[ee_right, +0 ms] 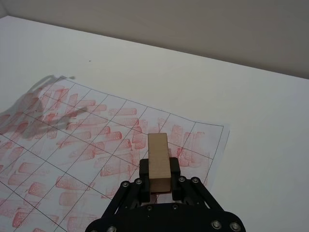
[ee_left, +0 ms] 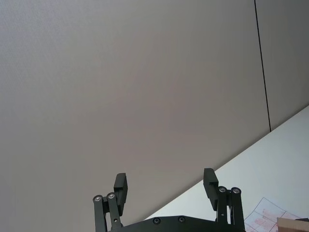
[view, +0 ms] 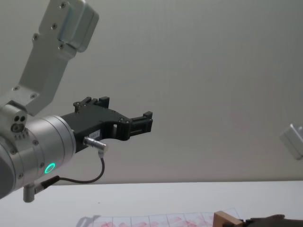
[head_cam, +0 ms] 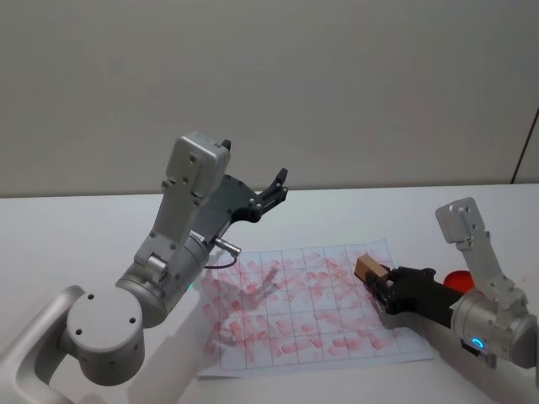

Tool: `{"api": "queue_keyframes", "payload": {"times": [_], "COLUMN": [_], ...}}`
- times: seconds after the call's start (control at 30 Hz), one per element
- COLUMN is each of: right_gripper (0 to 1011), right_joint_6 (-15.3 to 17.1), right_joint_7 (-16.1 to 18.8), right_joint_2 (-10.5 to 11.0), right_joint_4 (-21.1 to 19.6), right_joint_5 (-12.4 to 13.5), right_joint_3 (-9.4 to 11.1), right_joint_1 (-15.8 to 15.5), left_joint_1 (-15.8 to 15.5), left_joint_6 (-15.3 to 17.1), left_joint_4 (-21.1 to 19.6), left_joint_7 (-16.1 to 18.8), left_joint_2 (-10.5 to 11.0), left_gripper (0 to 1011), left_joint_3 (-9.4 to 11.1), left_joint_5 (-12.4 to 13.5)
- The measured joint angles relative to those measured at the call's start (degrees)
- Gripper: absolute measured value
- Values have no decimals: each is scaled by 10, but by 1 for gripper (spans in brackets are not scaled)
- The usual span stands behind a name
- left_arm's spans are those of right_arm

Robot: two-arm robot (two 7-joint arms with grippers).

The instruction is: Use the one hand to pick up the stamp and affix it onto the A4 paper.

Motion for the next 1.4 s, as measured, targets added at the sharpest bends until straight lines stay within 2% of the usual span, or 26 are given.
{"api": "queue_keyframes", "payload": {"times": [0.37, 0.63, 1.0, 1.2, 1.4], "right_gripper": [216, 216, 217, 216, 216], "right_joint_6": [-29, -51, -49, -35, -21], "right_joint_7": [-7, -22, -80, -110, -121], "right_joint_2": [4, 18, 56, 73, 86], "right_joint_4": [-21, -72, -159, -184, -192], "right_joint_5": [-4, 5, 48, 76, 94], "right_joint_3": [3, 16, 46, 59, 66], "right_joint_1": [2, -4, -53, -82, -106], "left_joint_1": [0, 0, 0, 0, 0], "left_joint_6": [0, 0, 0, 0, 0], "left_joint_4": [0, 0, 0, 0, 0], "left_joint_7": [0, 0, 0, 0, 0], "left_joint_2": [0, 0, 0, 0, 0], "left_gripper": [1001, 1001, 1001, 1001, 1001], "left_joint_3": [0, 0, 0, 0, 0], "left_joint_5": [0, 0, 0, 0, 0]}}
